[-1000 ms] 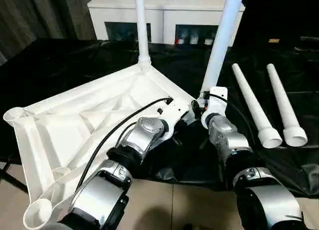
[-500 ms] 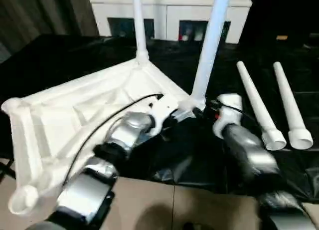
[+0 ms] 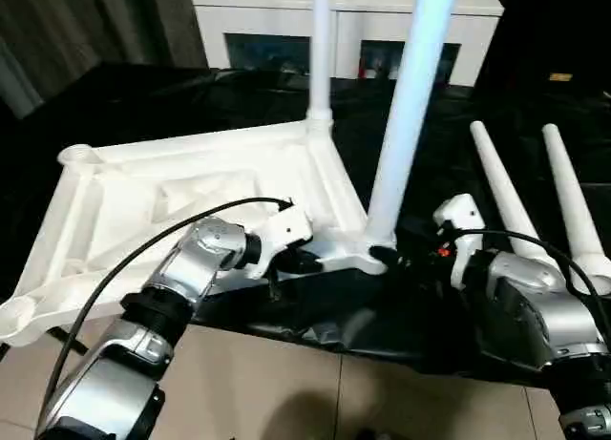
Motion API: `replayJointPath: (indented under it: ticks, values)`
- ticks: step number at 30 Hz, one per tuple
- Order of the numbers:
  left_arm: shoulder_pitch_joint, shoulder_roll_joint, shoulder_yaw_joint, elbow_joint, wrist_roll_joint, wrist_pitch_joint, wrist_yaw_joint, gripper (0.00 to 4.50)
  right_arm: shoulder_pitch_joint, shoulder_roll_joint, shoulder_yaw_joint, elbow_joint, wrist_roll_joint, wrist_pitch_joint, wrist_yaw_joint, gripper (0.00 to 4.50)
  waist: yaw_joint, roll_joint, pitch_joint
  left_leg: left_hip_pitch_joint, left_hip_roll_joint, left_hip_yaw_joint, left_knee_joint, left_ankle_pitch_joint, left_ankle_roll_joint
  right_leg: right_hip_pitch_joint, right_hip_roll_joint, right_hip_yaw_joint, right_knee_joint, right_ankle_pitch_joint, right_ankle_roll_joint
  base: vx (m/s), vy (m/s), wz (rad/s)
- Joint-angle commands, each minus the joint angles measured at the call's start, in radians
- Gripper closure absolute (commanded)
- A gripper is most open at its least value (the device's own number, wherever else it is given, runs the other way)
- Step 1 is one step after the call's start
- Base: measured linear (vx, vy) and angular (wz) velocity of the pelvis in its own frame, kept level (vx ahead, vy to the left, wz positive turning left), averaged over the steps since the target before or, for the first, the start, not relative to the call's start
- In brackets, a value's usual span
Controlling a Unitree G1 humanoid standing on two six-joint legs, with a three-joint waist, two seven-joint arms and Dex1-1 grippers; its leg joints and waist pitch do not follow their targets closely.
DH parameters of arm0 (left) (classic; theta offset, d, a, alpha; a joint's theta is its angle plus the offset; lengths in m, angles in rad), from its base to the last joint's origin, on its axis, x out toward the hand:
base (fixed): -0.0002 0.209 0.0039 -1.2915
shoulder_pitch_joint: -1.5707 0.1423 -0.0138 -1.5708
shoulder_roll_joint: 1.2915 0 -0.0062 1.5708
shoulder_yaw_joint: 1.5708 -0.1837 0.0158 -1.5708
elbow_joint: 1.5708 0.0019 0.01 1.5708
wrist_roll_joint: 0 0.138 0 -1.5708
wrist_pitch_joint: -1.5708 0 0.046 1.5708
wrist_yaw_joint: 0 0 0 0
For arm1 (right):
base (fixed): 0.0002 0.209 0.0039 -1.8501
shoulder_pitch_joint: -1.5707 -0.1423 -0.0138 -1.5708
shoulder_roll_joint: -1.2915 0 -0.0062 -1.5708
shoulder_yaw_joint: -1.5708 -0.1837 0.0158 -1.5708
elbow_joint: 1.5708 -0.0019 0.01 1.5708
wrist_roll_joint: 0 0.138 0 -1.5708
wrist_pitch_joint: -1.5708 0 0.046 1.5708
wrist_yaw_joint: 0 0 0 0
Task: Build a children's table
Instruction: Rotate leg to tighten
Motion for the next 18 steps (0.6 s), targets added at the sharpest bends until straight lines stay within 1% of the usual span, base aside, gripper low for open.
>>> replayJointPath:
  ticks: [1,2,3,4,6,7,9,11,12,13,14,15,16,18]
  values:
    - [-0.014,0.002,0.003,-0.063,-0.008,-0.011,-0.017,4.50,-0.027,-0.016,0.010,-0.003,-0.016,-0.003,0.020,0.14,0.002,-0.012,-0.079,-0.010,0.023,0.003,-0.068,-0.027,0.129,0.087,-0.049,0.069,-0.050,-0.266,-0.126,0.000,0.000,0.00]
    - [-0.010,0.005,0.003,-0.075,-0.009,-0.007,-0.023,4.50,-0.029,-0.023,0.019,-0.009,-0.007,0.008,0.048,0.14,0.004,-0.015,-0.079,-0.010,0.022,0.004,-0.067,-0.022,0.133,0.086,-0.049,0.070,-0.050,-0.259,-0.128,0.000,0.000,0.00]
    - [-0.009,0.006,0.003,-0.079,-0.010,-0.007,-0.025,4.50,-0.031,-0.026,0.024,-0.010,-0.006,0.008,0.058,0.14,0.007,-0.013,-0.081,-0.010,0.023,0.004,-0.066,-0.008,0.139,0.086,-0.049,0.070,-0.046,-0.240,-0.135,0.000,0.000,0.00]
    - [-0.009,0.006,0.003,-0.081,-0.011,-0.006,-0.026,4.50,-0.032,-0.027,0.028,-0.010,-0.002,0.013,0.072,0.14,0.008,-0.017,-0.081,-0.010,0.023,0.004,-0.066,0.001,0.147,0.086,-0.049,0.071,-0.043,-0.232,-0.140,0.000,0.000,0.00]
    - [-0.004,0.012,0.002,-0.095,-0.015,0.000,-0.035,4.50,-0.037,-0.030,0.034,-0.005,0.005,0.016,0.107,0.14,0.009,-0.016,-0.080,-0.011,0.023,0.005,-0.065,0.006,0.152,0.086,-0.049,0.071,-0.042,-0.230,-0.142,0.000,0.000,0.00]
    - [-0.003,0.014,0.002,-0.100,-0.016,0.002,-0.039,4.50,-0.039,-0.031,0.038,-0.001,0.004,0.015,0.118,0.14,0.010,-0.017,-0.079,-0.012,0.022,0.005,-0.065,0.001,0.154,0.086,-0.049,0.070,-0.045,-0.249,-0.137,0.000,0.000,0.00]
    - [-0.002,0.016,0.001,-0.102,-0.016,0.002,-0.041,4.50,-0.053,-0.022,0.038,0.020,0.003,0.012,0.126,0.41,0.011,-0.016,-0.079,-0.011,0.022,0.005,-0.065,-0.002,0.151,0.085,-0.049,0.069,-0.048,-0.263,-0.131,0.000,0.000,0.00]
    - [-0.001,0.017,0.001,-0.103,-0.015,0.003,-0.041,4.50,-0.066,-0.012,0.037,0.043,0.004,0.009,0.131,0.53,0.010,-0.019,-0.079,-0.011,0.023,0.005,-0.066,-0.006,0.144,0.086,-0.049,0.069,-0.047,-0.269,-0.130,0.000,0.000,0.00]
    - [0.001,0.017,0.001,-0.105,-0.014,0.005,-0.041,4.50,-0.073,-0.007,0.040,0.057,0.002,0.006,0.137,0.53,0.010,-0.017,-0.079,-0.012,0.022,0.005,-0.066,-0.008,0.140,0.085,-0.049,0.069,-0.048,-0.273,-0.131,0.000,0.000,0.00]
    - [0.002,0.017,0.002,-0.106,-0.013,0.006,-0.041,4.50,-0.079,-0.003,0.043,0.070,-0.005,-0.001,0.136,0.82,0.010,-0.018,-0.079,-0.011,0.023,0.005,-0.066,-0.010,0.138,0.085,-0.049,0.069,-0.048,-0.277,-0.130,0.000,0.000,0.00]
    - [0.004,0.018,0.002,-0.110,-0.012,0.009,-0.040,4.50,-0.085,0.001,0.045,0.083,-0.008,-0.007,0.140,0.91,0.011,-0.018,-0.079,-0.010,0.022,0.006,-0.066,-0.011,0.135,0.085,-0.049,0.069,-0.049,-0.278,-0.129,0.000,0.000,0.00]
    - [0.005,0.018,0.003,-0.111,-0.012,0.011,-0.040,4.50,-0.086,0.003,0.045,0.085,-0.007,-0.007,0.141,0.91,0.012,-0.017,-0.080,-0.010,0.022,0.006,-0.066,-0.006,0.136,0.085,-0.049,0.070,-0.047,-0.271,-0.131,0.000,0.000,0.00]
    - [0.005,0.018,0.003,-0.113,-0.012,0.013,-0.040,4.50,-0.088,0.004,0.044,0.088,-0.006,-0.006,0.145,0.99,0.012,-0.019,-0.081,-0.011,0.023,0.005,-0.065,0.004,0.140,0.085,-0.049,0.070,-0.044,-0.257,-0.133,0.000,0.000,0.00]
    - [0.006,0.019,0.005,-0.112,-0.012,0.013,-0.039,4.50,-0.096,0.009,0.043,0.101,-0.011,-0.012,0.142,1.26,0.013,-0.019,-0.082,-0.011,0.023,0.005,-0.063,0.019,0.146,0.086,-0.049,0.071,-0.041,-0.239,-0.137,0.000,0.000,0.00]
